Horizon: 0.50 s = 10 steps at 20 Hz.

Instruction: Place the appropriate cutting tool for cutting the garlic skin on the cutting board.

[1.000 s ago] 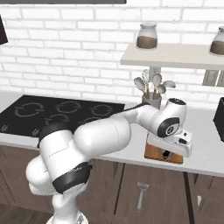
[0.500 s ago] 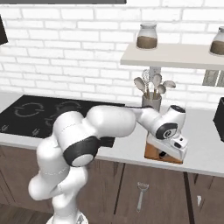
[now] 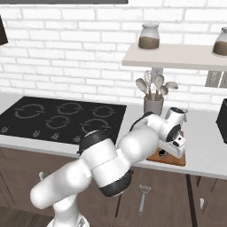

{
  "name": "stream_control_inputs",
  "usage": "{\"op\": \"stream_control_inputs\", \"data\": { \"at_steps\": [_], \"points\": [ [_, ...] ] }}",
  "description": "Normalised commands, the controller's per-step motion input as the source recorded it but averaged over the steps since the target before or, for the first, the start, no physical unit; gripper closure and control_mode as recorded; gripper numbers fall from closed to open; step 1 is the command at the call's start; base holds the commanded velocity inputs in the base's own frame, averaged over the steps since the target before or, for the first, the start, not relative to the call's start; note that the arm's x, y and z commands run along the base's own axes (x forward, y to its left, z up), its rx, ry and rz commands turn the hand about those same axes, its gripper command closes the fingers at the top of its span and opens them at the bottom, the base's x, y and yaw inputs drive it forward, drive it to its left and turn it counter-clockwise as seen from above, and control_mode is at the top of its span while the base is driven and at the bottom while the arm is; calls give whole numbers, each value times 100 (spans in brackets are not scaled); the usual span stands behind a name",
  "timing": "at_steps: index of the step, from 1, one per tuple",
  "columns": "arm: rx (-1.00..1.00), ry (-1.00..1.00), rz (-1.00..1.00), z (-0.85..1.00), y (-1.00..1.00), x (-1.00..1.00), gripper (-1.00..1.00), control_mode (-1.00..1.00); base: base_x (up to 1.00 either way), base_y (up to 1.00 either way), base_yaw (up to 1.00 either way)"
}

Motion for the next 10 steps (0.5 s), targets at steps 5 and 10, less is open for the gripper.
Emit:
{"op": "stream_control_inputs", "data": {
  "at_steps": [5,10],
  "points": [
    [3,0,0,-32,-10,21,100,-100,0,0,0],
    [3,0,0,-33,-1,9,100,-100,0,0,0]
  ]
}}
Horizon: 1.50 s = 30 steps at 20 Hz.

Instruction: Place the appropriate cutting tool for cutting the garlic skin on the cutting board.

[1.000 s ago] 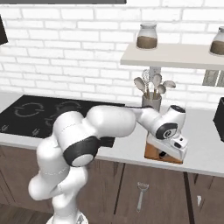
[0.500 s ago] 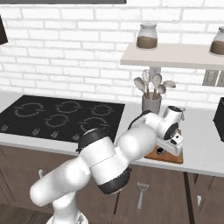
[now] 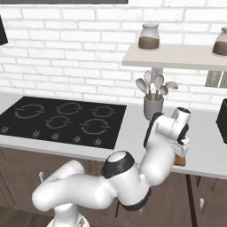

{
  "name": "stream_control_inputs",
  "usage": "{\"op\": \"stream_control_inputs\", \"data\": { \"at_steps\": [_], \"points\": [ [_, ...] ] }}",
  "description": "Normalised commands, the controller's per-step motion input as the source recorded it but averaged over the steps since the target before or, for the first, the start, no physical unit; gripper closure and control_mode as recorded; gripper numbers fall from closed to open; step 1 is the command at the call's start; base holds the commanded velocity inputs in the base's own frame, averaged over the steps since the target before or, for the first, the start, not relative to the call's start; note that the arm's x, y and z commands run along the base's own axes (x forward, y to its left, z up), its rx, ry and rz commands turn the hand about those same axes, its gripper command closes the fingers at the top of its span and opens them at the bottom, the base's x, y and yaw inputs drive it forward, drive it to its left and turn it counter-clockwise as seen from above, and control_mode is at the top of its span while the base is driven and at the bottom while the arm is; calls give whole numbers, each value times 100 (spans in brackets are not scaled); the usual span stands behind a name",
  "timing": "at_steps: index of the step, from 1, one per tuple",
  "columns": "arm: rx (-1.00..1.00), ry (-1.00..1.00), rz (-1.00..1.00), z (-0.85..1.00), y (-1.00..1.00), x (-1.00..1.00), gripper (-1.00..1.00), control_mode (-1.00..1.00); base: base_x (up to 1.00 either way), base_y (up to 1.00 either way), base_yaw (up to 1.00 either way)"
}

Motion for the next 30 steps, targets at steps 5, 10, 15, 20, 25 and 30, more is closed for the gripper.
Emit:
{"op": "stream_control_inputs", "data": {
  "at_steps": [5,10,15,20,25,30],
  "points": [
    [2,0,0,-30,5,0,100,-100,0,0,0],
    [1,0,0,-13,13,-4,100,-100,0,0,0],
    [0,0,-1,-5,35,-5,100,-100,0,0,0],
    [0,0,0,-4,46,-2,-100,-100,0,0,0],
    [0,4,-1,-8,11,-18,-100,-100,0,0,0],
    [0,0,-1,0,0,-2,-100,-100,0,0,0]
  ]
}}
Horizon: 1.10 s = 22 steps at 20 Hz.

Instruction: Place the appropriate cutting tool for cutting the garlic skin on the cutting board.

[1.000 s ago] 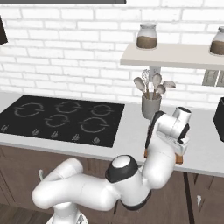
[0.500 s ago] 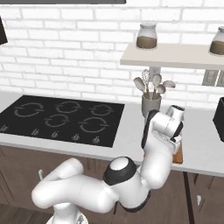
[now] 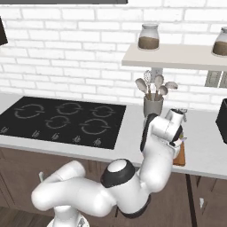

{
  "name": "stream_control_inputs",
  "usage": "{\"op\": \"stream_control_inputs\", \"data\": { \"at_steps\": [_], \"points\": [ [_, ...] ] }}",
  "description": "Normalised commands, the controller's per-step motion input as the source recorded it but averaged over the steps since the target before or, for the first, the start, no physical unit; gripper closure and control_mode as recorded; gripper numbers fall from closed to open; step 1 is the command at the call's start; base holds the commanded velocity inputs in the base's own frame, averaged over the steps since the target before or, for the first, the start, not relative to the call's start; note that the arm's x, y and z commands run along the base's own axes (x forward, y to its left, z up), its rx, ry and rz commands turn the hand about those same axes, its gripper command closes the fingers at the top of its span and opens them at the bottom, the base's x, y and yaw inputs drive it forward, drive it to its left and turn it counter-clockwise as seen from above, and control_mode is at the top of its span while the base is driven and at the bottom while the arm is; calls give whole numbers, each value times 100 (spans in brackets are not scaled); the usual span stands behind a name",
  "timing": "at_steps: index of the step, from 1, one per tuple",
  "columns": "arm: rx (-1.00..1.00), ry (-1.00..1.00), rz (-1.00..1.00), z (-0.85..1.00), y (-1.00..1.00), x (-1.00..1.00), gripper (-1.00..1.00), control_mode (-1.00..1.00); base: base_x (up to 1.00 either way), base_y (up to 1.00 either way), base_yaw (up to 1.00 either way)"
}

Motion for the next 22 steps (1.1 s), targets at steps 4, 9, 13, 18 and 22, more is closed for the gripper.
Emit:
{"op": "stream_control_inputs", "data": {
  "at_steps": [4,9,13,18,22],
  "points": [
    [0,0,0,31,0,0,-100,-100,0,0,0],
    [0,-4,0,69,0,-27,-100,-100,0,0,0],
    [-2,-12,0,72,0,-74,-100,-100,0,0,0],
    [-16,-35,10,41,0,-99,-100,-100,0,0,0],
    [-20,-27,12,30,4,-100,-100,-100,0,0,0]
  ]
}}
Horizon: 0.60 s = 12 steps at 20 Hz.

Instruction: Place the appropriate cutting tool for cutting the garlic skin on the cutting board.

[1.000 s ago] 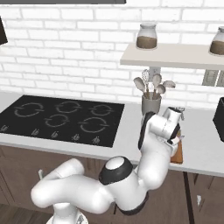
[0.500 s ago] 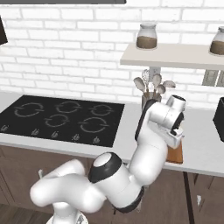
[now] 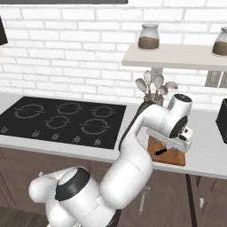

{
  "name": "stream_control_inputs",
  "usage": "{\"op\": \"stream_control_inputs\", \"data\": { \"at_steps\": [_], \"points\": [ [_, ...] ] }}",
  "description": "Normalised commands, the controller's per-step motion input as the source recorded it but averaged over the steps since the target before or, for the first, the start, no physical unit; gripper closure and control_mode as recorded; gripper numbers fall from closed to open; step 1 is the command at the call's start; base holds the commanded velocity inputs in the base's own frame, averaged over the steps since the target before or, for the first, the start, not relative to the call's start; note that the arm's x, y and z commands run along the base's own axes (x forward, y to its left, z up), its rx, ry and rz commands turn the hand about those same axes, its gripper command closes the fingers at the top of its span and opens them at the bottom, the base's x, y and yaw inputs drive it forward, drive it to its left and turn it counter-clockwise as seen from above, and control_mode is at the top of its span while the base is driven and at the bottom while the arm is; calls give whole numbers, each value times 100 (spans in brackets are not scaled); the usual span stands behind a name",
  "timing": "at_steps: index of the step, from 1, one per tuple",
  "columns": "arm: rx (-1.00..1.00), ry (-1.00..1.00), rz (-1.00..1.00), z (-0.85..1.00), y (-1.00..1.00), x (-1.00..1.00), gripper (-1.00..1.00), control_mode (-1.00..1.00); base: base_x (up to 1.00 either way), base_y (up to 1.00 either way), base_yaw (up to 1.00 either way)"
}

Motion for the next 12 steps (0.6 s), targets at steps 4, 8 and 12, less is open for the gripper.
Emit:
{"op": "stream_control_inputs", "data": {
  "at_steps": [4,8,12],
  "points": [
    [-15,-14,10,21,22,-100,-100,-100,0,0,0],
    [-7,-2,11,25,28,-100,-100,-100,0,0,0],
    [0,-6,12,25,9,-100,-100,-100,0,0,0]
  ]
}}
